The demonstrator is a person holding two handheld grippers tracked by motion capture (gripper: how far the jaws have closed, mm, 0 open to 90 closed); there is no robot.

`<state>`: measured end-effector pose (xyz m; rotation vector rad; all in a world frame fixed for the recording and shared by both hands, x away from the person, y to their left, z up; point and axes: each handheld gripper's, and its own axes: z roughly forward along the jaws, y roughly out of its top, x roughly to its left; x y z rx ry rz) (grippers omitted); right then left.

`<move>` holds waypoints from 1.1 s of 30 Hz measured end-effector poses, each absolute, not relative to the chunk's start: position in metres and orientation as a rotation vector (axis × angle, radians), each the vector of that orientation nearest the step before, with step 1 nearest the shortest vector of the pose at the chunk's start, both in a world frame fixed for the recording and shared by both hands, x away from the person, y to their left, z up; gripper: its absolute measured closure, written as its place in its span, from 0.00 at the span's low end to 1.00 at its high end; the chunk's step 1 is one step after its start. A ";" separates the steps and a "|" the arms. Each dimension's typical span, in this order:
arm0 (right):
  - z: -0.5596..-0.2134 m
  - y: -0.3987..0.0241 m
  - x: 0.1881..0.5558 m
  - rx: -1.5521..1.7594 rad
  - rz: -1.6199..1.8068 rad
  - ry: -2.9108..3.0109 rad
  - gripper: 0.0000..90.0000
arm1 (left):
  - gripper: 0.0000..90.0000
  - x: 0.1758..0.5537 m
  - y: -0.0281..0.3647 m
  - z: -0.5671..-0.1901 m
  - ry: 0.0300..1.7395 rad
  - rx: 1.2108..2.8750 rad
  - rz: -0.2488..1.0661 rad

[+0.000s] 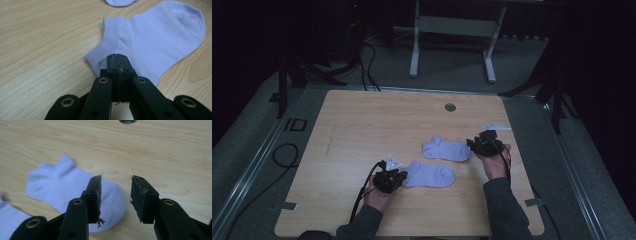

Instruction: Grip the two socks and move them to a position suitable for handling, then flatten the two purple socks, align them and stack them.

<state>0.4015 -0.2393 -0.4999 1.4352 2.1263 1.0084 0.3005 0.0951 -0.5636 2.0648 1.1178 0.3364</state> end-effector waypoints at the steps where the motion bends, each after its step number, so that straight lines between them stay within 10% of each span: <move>1: -0.500 -0.238 0.402 1.426 1.013 2.133 0.66 | 0.99 0.300 0.095 -0.564 1.118 2.065 0.336; 33: -0.521 -0.159 0.421 0.982 0.897 2.440 0.64 | 0.98 0.300 0.095 -0.564 1.117 2.064 0.333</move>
